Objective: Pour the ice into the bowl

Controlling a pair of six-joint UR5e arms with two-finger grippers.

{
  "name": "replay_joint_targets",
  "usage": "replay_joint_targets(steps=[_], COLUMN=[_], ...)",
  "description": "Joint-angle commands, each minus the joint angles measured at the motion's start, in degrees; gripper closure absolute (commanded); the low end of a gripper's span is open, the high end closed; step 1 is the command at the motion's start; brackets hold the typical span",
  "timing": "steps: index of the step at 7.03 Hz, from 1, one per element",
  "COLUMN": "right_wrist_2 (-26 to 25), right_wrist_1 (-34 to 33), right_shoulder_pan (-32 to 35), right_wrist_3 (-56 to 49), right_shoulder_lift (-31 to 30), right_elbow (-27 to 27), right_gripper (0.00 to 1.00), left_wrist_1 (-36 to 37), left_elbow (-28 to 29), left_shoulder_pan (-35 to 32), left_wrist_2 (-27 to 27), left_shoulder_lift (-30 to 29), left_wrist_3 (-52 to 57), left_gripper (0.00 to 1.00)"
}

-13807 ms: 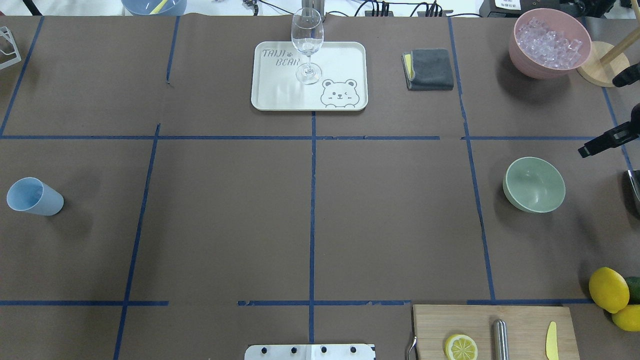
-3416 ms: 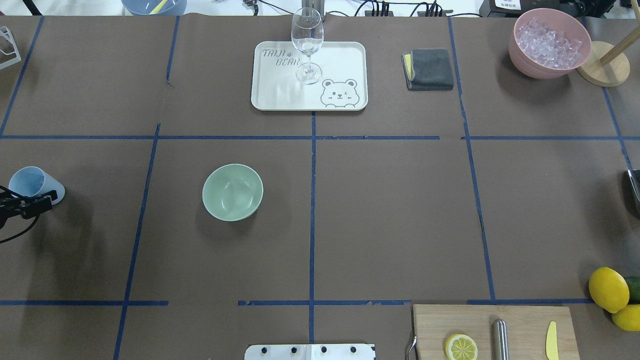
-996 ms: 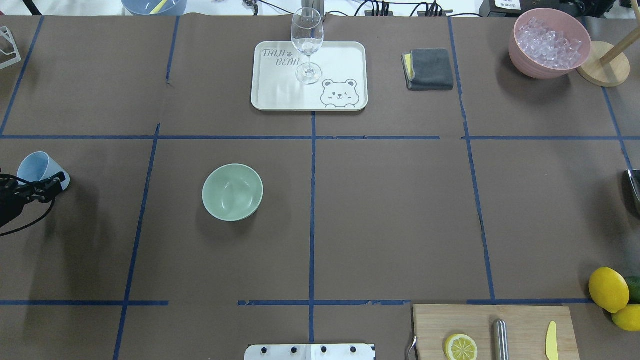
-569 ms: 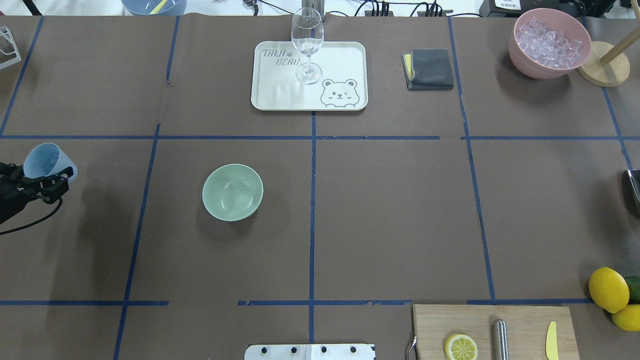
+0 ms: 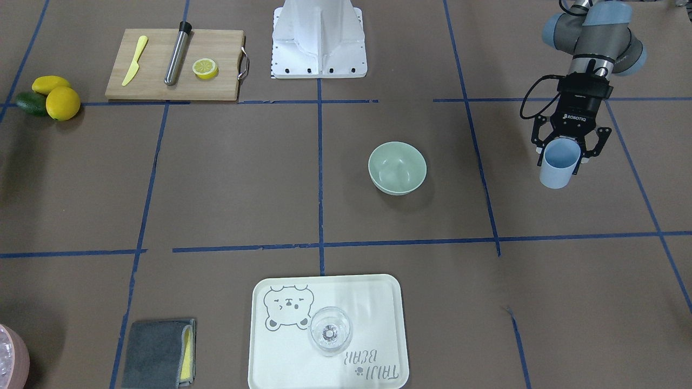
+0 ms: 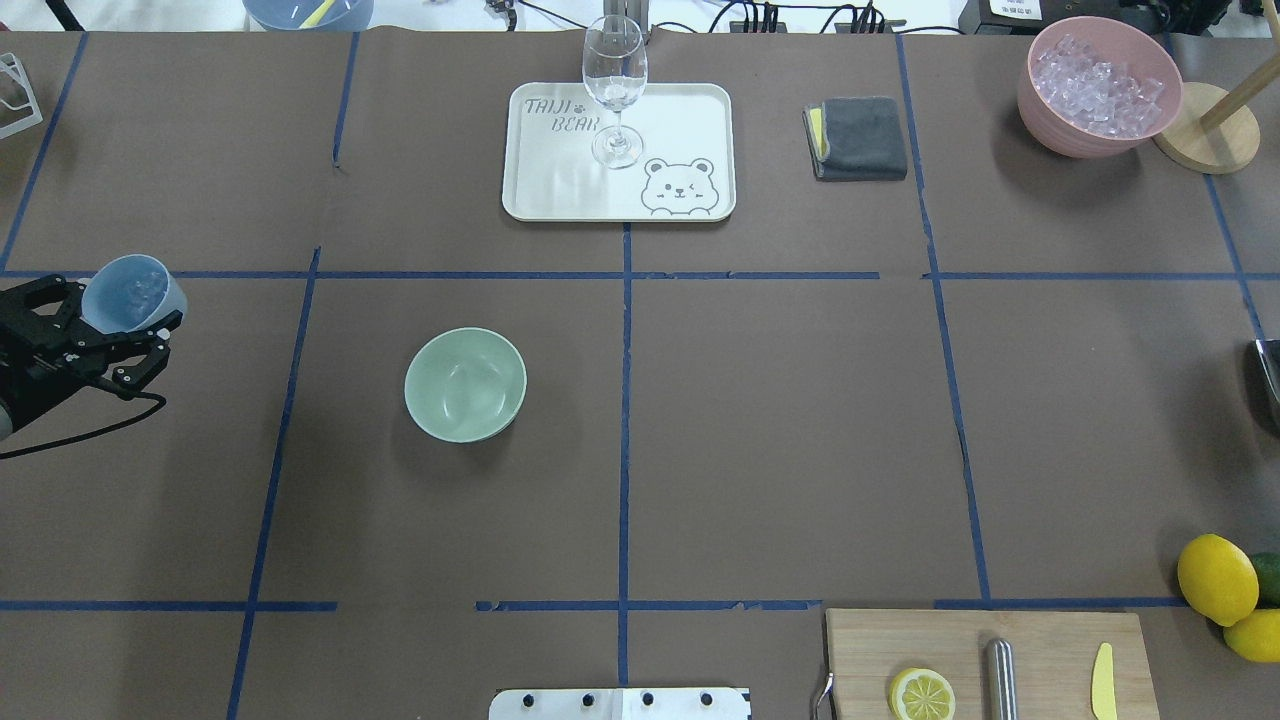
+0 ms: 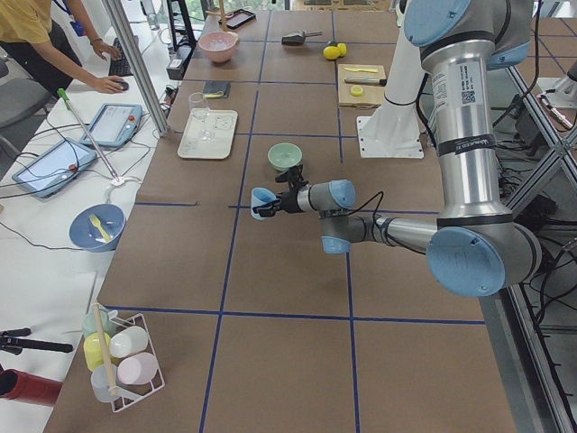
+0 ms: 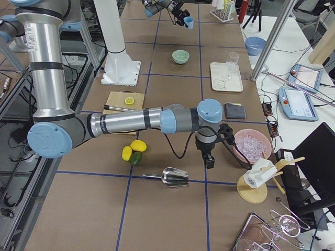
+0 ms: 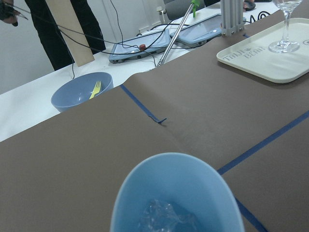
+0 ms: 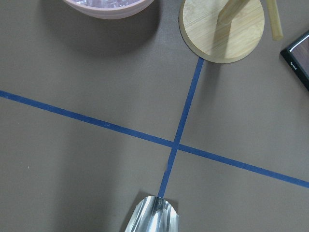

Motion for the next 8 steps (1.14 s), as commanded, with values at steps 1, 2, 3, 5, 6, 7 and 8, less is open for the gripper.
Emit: replay_joint_targets(steps=[1,2,3,5,6,7,8], right_wrist_2=[0.0,-0.1,-0.1,-0.1,-0.1,-0.1,-0.3], right_wrist_1=[0.0,0.0,0.0,0.0,0.0,0.0,0.0], right_shoulder_pan=[0.2,0.3,0.3,0.6,0.7,0.7,0.8], right_wrist_3=[0.0,0.0,0.0,0.0,0.0,0.0,0.0], right_shoulder_lift=[-0.3,-0.4,-0.6,-1.0,-1.0,-1.0,-1.0], right_elbow=[0.0,0.0,-0.1,-0.1,-0.1,-0.1,-0.2], right_gripper=[0.0,0.0,0.0,0.0,0.0,0.0,0.0], left_wrist_1=[2.8,4.7,6.0,12.8,19.7,26.7,29.8], left_elbow=[-0.6,-0.3,-0.1,0.7,0.7,0.9,0.9], left_shoulder_pan=[0.0,0.1,0.1,1.5,4.2,7.4,10.2], left_wrist_2=[0.8,0.8,1.3,13.1,16.5,20.3,22.8], left_shoulder_lift=[-4.0,-6.2,-8.8,-13.0,-17.6,-22.5,-24.0], left_wrist_3=[6.8,6.8,6.7,7.5,7.6,7.6,7.6], left_gripper=[1.0,1.0,1.0,1.0,1.0,1.0,1.0])
